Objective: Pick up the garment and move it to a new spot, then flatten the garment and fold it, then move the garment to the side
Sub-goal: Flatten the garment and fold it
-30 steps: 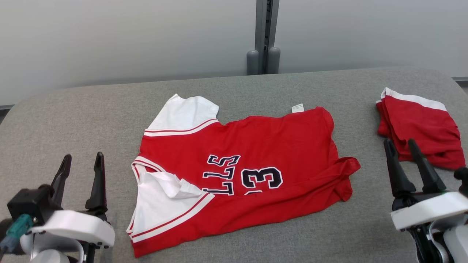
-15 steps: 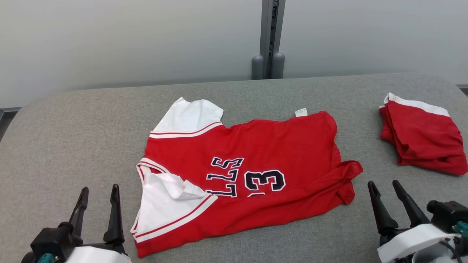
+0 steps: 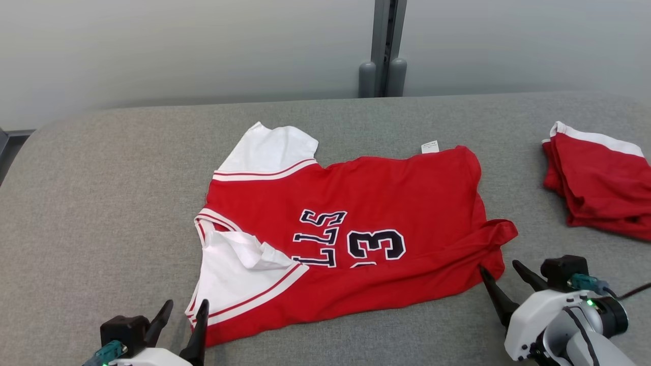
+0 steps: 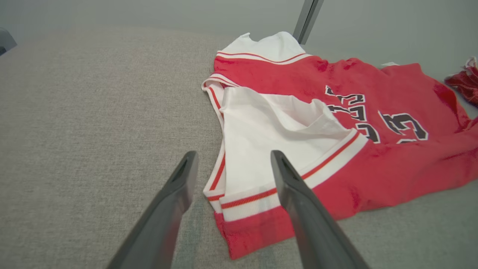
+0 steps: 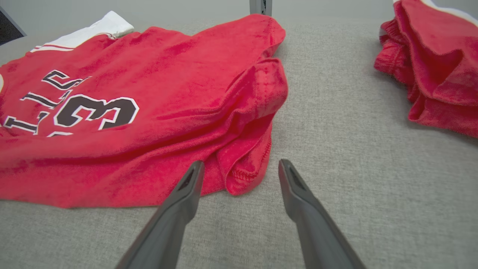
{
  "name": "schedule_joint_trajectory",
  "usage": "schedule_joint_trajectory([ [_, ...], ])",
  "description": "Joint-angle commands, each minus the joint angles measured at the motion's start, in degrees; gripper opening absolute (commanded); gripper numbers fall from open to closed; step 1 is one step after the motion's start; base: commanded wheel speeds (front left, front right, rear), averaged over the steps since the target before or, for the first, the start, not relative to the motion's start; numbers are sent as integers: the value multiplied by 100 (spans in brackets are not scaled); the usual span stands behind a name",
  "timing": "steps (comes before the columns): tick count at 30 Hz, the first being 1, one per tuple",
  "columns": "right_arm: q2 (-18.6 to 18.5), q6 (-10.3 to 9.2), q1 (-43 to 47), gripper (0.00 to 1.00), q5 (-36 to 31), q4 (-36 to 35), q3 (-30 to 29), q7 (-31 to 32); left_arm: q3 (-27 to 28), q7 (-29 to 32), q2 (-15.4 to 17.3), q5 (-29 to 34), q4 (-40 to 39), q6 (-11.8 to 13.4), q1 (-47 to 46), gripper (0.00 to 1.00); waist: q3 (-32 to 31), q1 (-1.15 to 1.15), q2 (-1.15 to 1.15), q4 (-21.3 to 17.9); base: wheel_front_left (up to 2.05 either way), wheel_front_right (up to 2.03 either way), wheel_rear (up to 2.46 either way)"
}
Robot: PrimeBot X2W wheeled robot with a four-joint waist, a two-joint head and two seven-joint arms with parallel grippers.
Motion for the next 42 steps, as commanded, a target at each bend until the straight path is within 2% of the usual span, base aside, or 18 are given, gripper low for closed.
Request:
schedule_joint_trajectory([
  [1, -4, 1, -157, 100, -23, 111, 82, 10, -43, 100, 24, -19, 102, -57, -157, 100, 66, 0, 0, 29, 0, 0, 0],
  [10, 50, 1, -583, 100, -100, 747, 309, -19, -274, 650, 61, -176, 376, -296, -293, 100, 220, 0, 0, 68, 0, 0, 0],
  [16, 104, 1, -703, 99, -14, 935, 453, -31, -357, 1012, 61, -301, 573, -353, -352, 100, 265, 0, 0, 57, 0, 0, 0],
  [18, 119, 1, -737, 68, 19, 999, 517, -22, -405, 1102, 71, -295, 664, -369, -373, 100, 266, 0, 0, 41, 0, 0, 0],
  [19, 122, 1, -752, 48, 40, 1037, 559, -17, -393, 1097, 52, -331, 684, -375, -380, 95, 267, 0, 0, 33, 0, 0, 0],
  [20, 118, 1, -774, 41, 68, 1068, 595, -20, -384, 1093, 41, -342, 695, -378, -396, 73, 267, 0, 0, 28, 0, 0, 0],
  [21, 112, 1, -801, 27, 98, 1091, 625, -34, -377, 1090, 41, -345, 705, -380, -415, 49, 267, 0, 0, 25, 0, 0, 0],
  [22, 109, 1, -817, 0, 122, 1112, 651, -53, -373, 1089, 46, -353, 717, -380, -432, 31, 262, 0, 0, 23, 0, 0, 0],
  [23, 111, 1, -824, 0, 150, 1136, 674, -62, -372, 1094, 56, -357, 730, -380, -446, 0, 255, 0, 0, 21, 0, 0, 0],
  [29, 83, 1, -883, 0, 357, 1286, 763, -167, -350, 1080, 102, -420, 785, -422, -486, 0, 140, 0, 0, 22, 0, 0, 0],
  [32, 40, 1, -797, 0, 676, 1165, 861, -82, -327, 1096, 214, -435, 708, -437, -375, 0, -14, 0, 0, 4, 0, 0, 0],
  [42, -712, 0, -149, 0, 1463, 177, 1088, 417, -429, 1534, 746, -380, -34, -383, 107, 0, -217, 0, 0, -103, 0, 0, 0],
])
